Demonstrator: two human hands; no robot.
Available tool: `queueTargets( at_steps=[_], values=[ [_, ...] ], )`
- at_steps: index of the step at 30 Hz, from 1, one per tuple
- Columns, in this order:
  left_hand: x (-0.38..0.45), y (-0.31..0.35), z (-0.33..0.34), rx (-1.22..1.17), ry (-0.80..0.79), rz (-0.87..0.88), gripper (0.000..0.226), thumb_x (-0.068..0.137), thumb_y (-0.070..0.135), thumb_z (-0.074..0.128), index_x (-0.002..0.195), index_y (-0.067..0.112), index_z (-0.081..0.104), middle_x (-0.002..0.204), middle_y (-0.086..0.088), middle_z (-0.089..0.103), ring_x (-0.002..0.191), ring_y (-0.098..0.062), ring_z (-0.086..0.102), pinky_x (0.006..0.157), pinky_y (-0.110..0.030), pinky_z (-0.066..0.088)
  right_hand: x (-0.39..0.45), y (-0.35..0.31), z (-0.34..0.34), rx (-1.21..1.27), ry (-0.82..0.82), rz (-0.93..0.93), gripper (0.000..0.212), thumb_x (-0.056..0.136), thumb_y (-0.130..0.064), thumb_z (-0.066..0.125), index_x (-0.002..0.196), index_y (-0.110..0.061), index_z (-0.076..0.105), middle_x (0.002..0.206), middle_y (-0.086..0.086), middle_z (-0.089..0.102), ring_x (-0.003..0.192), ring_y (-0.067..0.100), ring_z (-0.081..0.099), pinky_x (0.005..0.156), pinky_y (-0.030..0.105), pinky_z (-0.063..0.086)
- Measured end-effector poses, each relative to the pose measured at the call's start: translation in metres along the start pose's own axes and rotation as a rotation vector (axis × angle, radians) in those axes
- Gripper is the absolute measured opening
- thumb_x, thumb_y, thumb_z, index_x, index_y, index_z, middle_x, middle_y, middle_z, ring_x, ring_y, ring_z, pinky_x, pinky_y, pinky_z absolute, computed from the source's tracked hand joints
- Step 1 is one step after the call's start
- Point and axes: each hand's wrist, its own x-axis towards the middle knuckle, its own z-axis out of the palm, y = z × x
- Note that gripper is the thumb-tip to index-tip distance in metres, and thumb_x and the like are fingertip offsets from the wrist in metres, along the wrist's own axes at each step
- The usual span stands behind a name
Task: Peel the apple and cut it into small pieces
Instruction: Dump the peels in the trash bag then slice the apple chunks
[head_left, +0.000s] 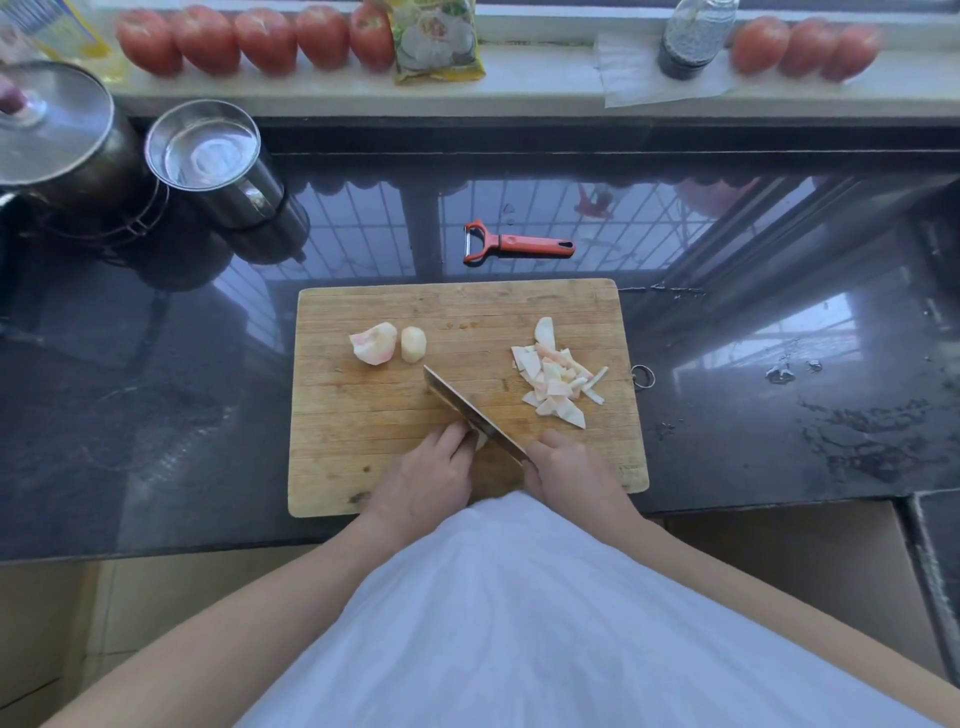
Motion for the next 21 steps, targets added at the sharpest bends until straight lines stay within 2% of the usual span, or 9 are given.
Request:
queueTargets(
  at_steps=[2,4,7,9,15,18,21],
  values=[
    [-0.003,0.0,0.0,-0.072,-0.04,-0.046,0.039,0.084,0.012,0.053,0.12,0.007,0.066,0.114,-0.006,0.06,0.087,-0.023,0.065,0.047,-0.033,0.049,-0.003,0.001,-0.002,0.047,0.048,-0.012,0.015,0.086,-0.01,0.059,0.071,-0.01,0.056,0.068,0.004,0.045,0.051,0.036,0.052,0.041,0.04,0.045],
    [-0.006,-0.002,0.002,-0.122,-0.096,-0.108,0.042,0.086,0.011,0.065,0.127,0.007,0.062,0.126,-0.007,0.057,0.096,-0.025,0.066,0.053,-0.036,0.052,-0.011,0.006,-0.007,0.105,0.11,-0.047,0.018,0.081,-0.007,0.062,0.065,-0.009,0.054,0.063,0.003,0.043,0.046,0.033,0.048,0.037,0.035,0.042],
    [-0.01,-0.003,0.004,-0.159,-0.133,-0.157,0.044,0.09,0.012,0.062,0.133,0.007,0.059,0.134,-0.009,0.055,0.104,-0.029,0.065,0.065,-0.042,0.057,-0.025,0.013,-0.013,0.112,0.105,-0.085,0.017,0.079,-0.005,0.062,0.064,-0.009,0.053,0.062,-0.002,0.039,0.043,0.026,0.043,0.038,0.026,0.032],
    [-0.009,-0.001,0.003,-0.181,-0.118,-0.167,0.042,0.09,0.011,0.062,0.132,0.006,0.06,0.134,-0.01,0.056,0.105,-0.029,0.065,0.068,-0.043,0.059,-0.031,0.015,-0.014,0.089,0.099,-0.11,0.015,0.076,-0.006,0.062,0.063,-0.009,0.055,0.062,-0.001,0.041,0.04,0.026,0.043,0.036,0.025,0.03],
    [-0.007,0.002,0.0,-0.155,-0.042,-0.111,0.044,0.077,0.008,0.078,0.119,0.004,0.068,0.12,-0.007,0.064,0.091,-0.023,0.068,0.062,-0.033,0.056,-0.034,0.021,-0.011,0.046,0.084,-0.115,0.016,0.077,-0.009,0.056,0.061,-0.008,0.056,0.06,0.004,0.048,0.038,0.027,0.045,0.029,0.028,0.036],
    [-0.006,0.0,0.003,-0.114,-0.036,-0.087,0.039,0.084,0.016,0.057,0.119,0.006,0.068,0.117,-0.006,0.065,0.09,-0.022,0.067,0.062,-0.032,0.056,-0.034,0.019,-0.012,0.002,0.071,-0.115,0.017,0.076,-0.009,0.06,0.06,-0.01,0.054,0.06,0.003,0.047,0.035,0.026,0.044,0.027,0.03,0.037],
    [-0.006,-0.002,0.005,-0.09,-0.08,-0.092,0.049,0.084,0.02,0.041,0.124,0.005,0.066,0.116,-0.007,0.064,0.088,-0.025,0.067,0.063,-0.036,0.059,-0.025,0.016,-0.006,-0.052,0.005,-0.083,0.024,0.07,-0.003,0.073,0.059,-0.01,0.052,0.06,0.003,0.045,0.033,0.029,0.042,0.027,0.029,0.036]
  ],
)
